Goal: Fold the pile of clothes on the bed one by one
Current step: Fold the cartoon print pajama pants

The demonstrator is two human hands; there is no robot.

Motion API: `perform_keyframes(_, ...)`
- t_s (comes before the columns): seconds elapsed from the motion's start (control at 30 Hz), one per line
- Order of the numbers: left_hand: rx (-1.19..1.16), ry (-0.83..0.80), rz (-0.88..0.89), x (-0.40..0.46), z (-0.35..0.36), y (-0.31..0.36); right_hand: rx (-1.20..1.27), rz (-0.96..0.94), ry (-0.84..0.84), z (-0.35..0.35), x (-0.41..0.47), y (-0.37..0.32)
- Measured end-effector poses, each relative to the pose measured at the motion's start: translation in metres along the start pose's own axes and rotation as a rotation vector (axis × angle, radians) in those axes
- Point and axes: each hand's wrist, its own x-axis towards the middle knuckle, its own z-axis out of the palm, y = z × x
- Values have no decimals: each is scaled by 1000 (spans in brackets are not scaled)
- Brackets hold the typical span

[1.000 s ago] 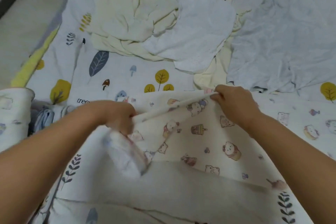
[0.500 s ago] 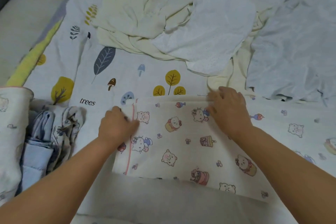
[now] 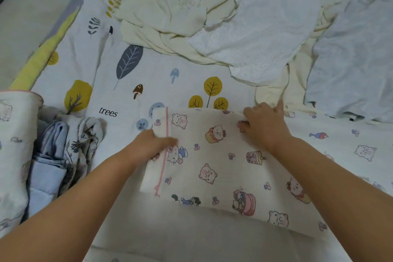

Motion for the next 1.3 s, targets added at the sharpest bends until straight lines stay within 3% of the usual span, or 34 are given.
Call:
perform_keyframes(0.07, -119, -35, 16, -13, -5, -10, 90, -11, 11, -6, 1, -3)
perform_keyframes(0.13, -192, 29, 63, -27, -17, -18, 208, -37, 133, -13, -1, -11)
perform_keyframes(0.2, -105, 217, 120, -34, -34, -21, 319, -73, 354, -18, -3, -24)
perform_keyframes(0.27, 27, 433, 133, -36, -46, -21, 236, -100, 427, -21, -3, -39)
perform_keyframes(0.33, 55, 504, 66, -32, -47, -24, 135, -58, 359, -16, -6, -52)
perform_keyframes(0.47, 20, 349, -131, -28, -39, -30, 138, 60, 343, 15, -48, -68)
perform_keyframes(0.53, 62, 339, -126, -30, -40, -33, 145, 63, 288, 36, -73, -71)
perform_keyframes(0.63, 124, 316, -40, -38, -42, -36, 113, 50, -54, 69, -97, -57)
perform_keyframes(0.73, 179, 314, 75, -52, -43, -28, 130, 27, -149, 80, -100, -43)
perform_keyframes(0.83, 122, 348, 194, -70, -35, -4, 338, 38, -130, 58, -100, -46)
perform_keyframes(1.0, -72, 185, 436, -111, 12, 46, 1161, 156, 55, 8, -117, -43)
perform_keyframes(1.13, -85, 0, 501, -123, 84, 62, 1901, 218, -111, -20, -128, -24)
perform_keyframes(1.2, -105, -159, 456, -126, 119, 64, 1994, 266, -162, -23, -133, -7)
perform_keyframes(1.3, -75, -192, 446, -128, 144, 61, 1775, 357, -54, -15, -141, 16)
